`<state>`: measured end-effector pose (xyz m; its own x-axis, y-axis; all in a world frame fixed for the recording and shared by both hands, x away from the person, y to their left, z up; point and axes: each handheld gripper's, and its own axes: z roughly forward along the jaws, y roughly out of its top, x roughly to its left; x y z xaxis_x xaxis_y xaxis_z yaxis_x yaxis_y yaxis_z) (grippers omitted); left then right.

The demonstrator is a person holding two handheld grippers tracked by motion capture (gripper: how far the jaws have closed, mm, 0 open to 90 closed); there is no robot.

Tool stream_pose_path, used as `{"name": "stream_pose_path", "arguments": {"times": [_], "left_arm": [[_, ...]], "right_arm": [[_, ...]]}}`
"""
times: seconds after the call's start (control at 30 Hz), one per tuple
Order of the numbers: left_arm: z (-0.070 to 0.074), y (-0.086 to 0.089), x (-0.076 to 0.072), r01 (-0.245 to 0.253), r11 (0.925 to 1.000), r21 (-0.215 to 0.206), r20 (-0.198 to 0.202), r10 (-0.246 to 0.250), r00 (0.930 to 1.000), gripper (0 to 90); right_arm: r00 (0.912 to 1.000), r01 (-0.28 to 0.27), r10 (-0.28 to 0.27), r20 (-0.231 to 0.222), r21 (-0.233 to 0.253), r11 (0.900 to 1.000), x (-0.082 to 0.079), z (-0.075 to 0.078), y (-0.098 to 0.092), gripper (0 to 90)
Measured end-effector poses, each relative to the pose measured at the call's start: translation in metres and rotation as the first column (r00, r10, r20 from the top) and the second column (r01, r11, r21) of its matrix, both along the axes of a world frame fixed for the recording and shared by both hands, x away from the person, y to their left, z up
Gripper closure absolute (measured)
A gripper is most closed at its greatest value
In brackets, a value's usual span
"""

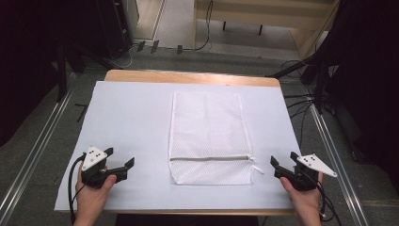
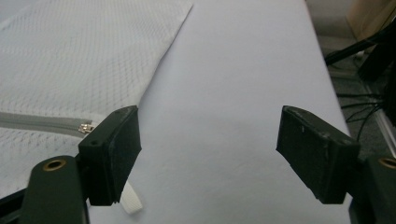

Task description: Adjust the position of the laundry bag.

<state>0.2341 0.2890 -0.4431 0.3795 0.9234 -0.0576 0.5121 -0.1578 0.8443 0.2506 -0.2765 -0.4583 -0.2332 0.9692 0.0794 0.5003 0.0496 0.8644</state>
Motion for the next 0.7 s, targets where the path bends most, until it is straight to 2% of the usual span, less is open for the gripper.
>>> {"name": "stream_pose_path", "arguments": {"times": [0.03, 0.07, 0.2, 0.27, 0.3, 0.37, 0.43, 0.5, 0.57, 0.6, 0.67, 0.7], "left_arm": [[0.000, 0.000, 0.000, 0.000, 1.0000, 0.000, 0.000, 0.000, 1.0000, 13.7], [0.000, -0.002, 0.000, -0.003, 1.0000, 0.002, 0.000, 0.003, 1.0000, 13.9], [-0.001, -0.012, 0.002, 0.025, 0.9994, 0.023, -0.004, -0.025, 0.9997, 14.0], [0.002, -0.023, 0.005, 0.015, 0.9988, 0.046, -0.004, -0.014, 0.9999, 13.7], [0.002, -0.023, 0.005, 0.015, 0.9988, 0.046, -0.004, -0.014, 0.9999, 13.7], [0.003, -0.030, 0.008, 0.044, 0.9982, 0.040, -0.006, -0.044, 0.9990, 13.7], [0.003, -0.036, 0.012, 0.066, 0.9971, 0.037, -0.022, -0.066, 0.9976, 13.7], [0.000, -0.047, 0.019, 0.067, 0.9976, 0.018, -0.059, -0.066, 0.9961, 14.0], [-0.002, -0.050, 0.021, 0.060, 0.9982, 0.004, -0.066, -0.060, 0.9960, 15.8], [-0.005, -0.058, 0.024, 0.070, 0.9975, -0.007, -0.079, -0.070, 0.9944, 16.8], [-0.007, -0.064, 0.027, 0.063, 0.9980, 0.006, -0.091, -0.062, 0.9939, 23.6], [-0.009, -0.069, 0.030, 0.053, 0.9983, 0.023, -0.106, -0.050, 0.9931, 23.6]], "right_arm": [[1.0000, 0.000, 0.000, 0.000, 0.000, 1.000, 0.000, 0.000, 0.000, 22.5], [0.9994, -0.002, 0.001, -0.033, -0.016, 1.000, 0.002, -0.002, 0.004, 22.9], [0.9997, 0.008, -0.009, -0.022, -0.032, 0.999, 0.002, -0.004, 0.007, 28.4], [0.9998, 0.016, -0.016, -0.013, -0.030, 0.999, 0.001, -0.004, 0.008, 29.2], [0.9998, 0.016, -0.016, -0.013, -0.030, 0.999, 0.001, -0.004, 0.008, 29.2], [0.9998, 0.020, -0.020, -0.008, -0.021, 1.000, 0.002, -0.004, 0.007, 29.5], [0.9997, 0.021, -0.021, -0.013, -0.013, 1.000, 0.003, -0.004, 0.006, 31.9], [0.9994, 0.017, -0.017, -0.030, 0.005, 1.000, 0.005, -0.005, 0.004, 32.4], [0.9991, 0.018, -0.017, -0.038, 0.027, 0.999, 0.007, -0.005, 0.003, 33.9], [0.9988, 0.024, -0.022, -0.044, 0.031, 0.999, 0.008, -0.003, 0.003, 35.0], [0.9993, 0.017, -0.016, -0.035, 0.039, 0.999, 0.010, 0.000, 0.003, 37.5], [0.9993, 0.017, -0.016, -0.035, 0.039, 0.999, 0.010, 0.000, 0.003, 37.5]]}}
